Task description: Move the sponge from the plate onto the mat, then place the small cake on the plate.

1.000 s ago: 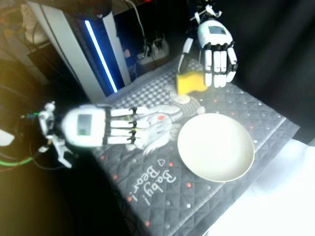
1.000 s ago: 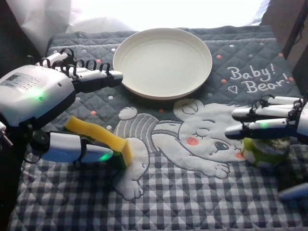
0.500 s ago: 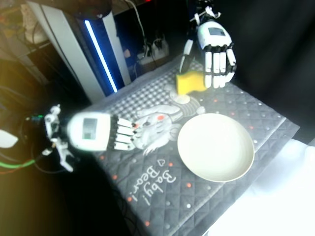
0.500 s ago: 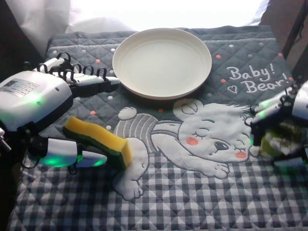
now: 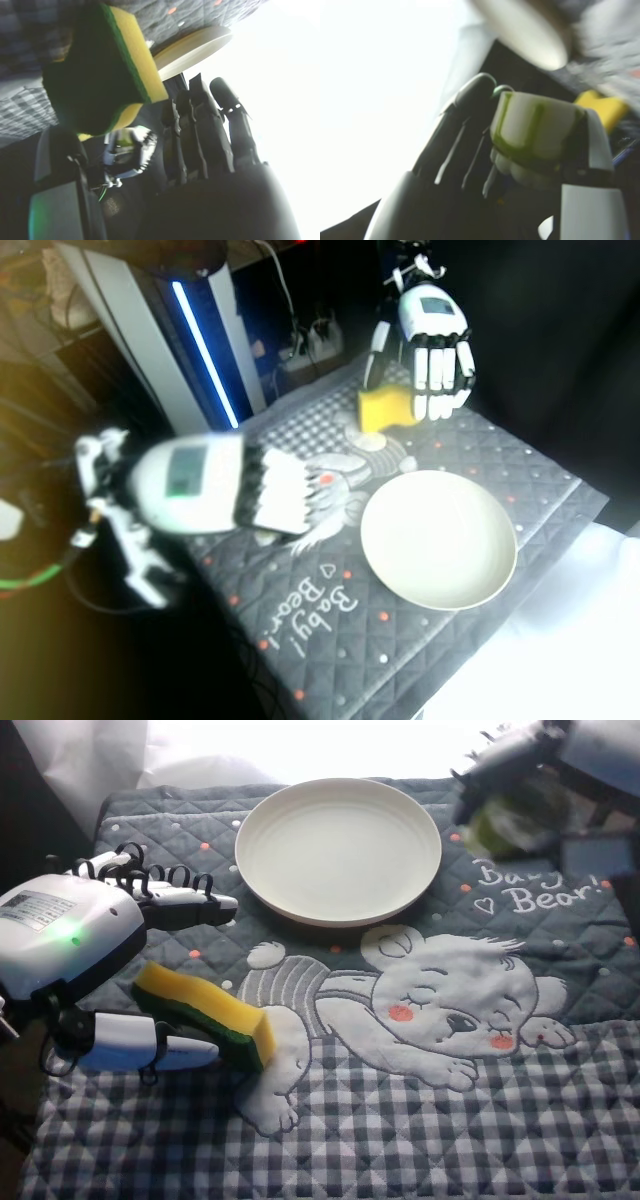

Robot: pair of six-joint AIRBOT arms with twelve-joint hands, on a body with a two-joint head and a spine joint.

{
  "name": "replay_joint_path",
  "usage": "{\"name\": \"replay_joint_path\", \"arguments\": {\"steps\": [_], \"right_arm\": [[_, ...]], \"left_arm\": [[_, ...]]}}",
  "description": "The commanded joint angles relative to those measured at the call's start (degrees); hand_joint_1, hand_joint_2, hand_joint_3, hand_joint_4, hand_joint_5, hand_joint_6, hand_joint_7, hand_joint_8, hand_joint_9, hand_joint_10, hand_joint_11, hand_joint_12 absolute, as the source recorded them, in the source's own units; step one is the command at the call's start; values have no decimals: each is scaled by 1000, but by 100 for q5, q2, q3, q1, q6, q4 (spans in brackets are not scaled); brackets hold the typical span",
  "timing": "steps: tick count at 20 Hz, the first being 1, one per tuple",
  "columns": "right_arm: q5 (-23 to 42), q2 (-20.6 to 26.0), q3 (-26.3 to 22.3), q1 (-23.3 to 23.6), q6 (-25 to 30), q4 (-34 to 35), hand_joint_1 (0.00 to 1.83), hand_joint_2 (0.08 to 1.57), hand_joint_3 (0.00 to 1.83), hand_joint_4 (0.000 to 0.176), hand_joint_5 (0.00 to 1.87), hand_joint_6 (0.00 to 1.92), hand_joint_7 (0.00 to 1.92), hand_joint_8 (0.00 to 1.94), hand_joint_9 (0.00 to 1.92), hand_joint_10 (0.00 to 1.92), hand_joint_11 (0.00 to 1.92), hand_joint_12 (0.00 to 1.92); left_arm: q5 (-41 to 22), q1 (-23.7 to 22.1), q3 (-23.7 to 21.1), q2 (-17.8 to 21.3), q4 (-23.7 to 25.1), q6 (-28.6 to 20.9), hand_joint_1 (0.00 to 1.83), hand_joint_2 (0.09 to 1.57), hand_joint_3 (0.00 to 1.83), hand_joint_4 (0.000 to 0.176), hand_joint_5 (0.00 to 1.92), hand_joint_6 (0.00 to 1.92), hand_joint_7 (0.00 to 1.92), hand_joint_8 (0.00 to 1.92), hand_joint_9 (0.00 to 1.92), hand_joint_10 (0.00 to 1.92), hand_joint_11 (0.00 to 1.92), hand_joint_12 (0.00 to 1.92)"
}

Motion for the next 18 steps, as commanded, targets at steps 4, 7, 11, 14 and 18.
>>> {"name": "replay_joint_path", "arguments": {"steps": [4,7,11,14,18], "right_arm": [[-679,-837,619,883,-283,-64,1504,1015,0,0,1142,585,1301,255,1209,725,888,1366],[-1457,-1549,1166,1247,-283,-291,1485,1036,0,0,1190,411,1078,702,1121,882,995,1345],[-2256,-2214,1705,1252,-284,-286,1492,1080,2,0,1035,775,988,699,1041,977,859,1546],[-2416,-2401,1862,1224,-284,-289,1070,998,0,0,754,66,720,233,682,477,433,1129],[-2416,-2403,1810,1136,-284,-290,944,996,0,0,482,0,490,2,523,22,195,859]], "left_arm": [[-677,-39,-1,-24,83,-15,788,836,0,28,484,1,491,3,525,10,39,1138],[-650,-84,41,-98,107,-20,775,841,3,30,503,2,479,0,520,4,30,1181],[-537,-208,131,-199,217,-70,767,843,0,44,503,0,494,1,532,4,47,1221],[-512,-252,169,-247,279,-144,771,845,0,42,505,2,503,3,546,6,48,1261],[-504,-265,174,-262,290,-147,748,854,1,69,479,0,477,0,541,3,34,1279]]}}
